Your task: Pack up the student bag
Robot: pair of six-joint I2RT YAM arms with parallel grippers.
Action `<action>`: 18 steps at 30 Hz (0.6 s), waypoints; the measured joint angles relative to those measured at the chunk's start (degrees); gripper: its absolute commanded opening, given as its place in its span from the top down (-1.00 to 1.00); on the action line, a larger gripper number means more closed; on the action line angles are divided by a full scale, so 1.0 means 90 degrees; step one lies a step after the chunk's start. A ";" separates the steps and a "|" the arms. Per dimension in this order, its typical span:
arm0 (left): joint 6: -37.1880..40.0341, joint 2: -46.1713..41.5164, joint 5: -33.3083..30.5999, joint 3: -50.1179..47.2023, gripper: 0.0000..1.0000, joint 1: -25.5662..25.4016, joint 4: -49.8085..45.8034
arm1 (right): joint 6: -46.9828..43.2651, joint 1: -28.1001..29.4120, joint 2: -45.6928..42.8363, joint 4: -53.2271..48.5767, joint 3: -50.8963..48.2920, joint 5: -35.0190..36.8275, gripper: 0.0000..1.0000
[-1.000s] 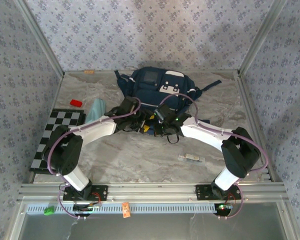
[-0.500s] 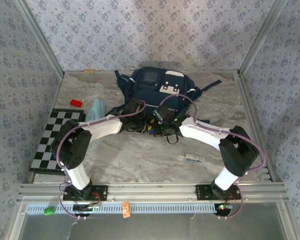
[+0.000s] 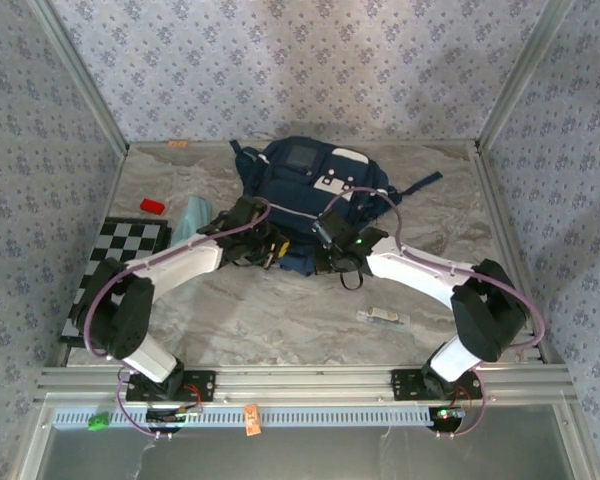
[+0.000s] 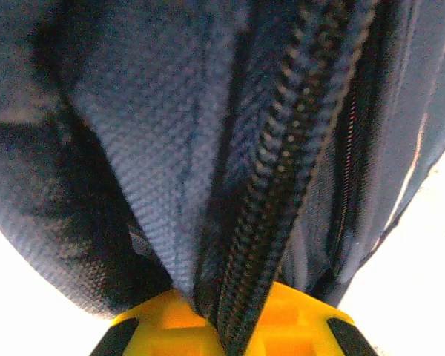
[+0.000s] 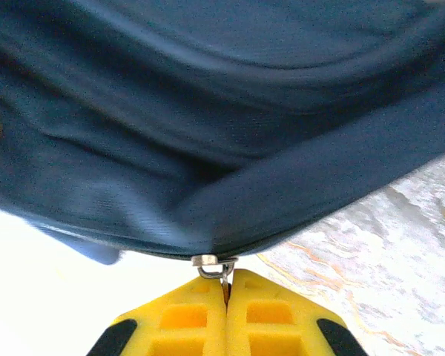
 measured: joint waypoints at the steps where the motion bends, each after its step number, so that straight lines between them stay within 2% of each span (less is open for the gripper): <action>1: 0.0078 -0.0146 -0.0002 -0.0070 1.00 0.0080 -0.0090 | -0.0022 -0.0092 -0.0061 -0.0053 -0.0073 -0.0005 1.00; 5: 0.0345 -0.0464 -0.0046 -0.0134 1.00 0.0304 -0.0427 | -0.0095 -0.0551 -0.0141 -0.0245 -0.0260 -0.0010 1.00; 9: 0.0525 -0.0624 -0.0019 -0.0163 1.00 0.0410 -0.0549 | -0.0233 -0.0724 -0.0141 -0.0270 -0.0262 -0.0024 1.00; 18: 0.0913 -0.0913 0.0175 -0.0185 1.00 0.0627 -0.0716 | -0.0678 -0.1634 0.0024 0.0129 -0.0304 -0.0262 1.00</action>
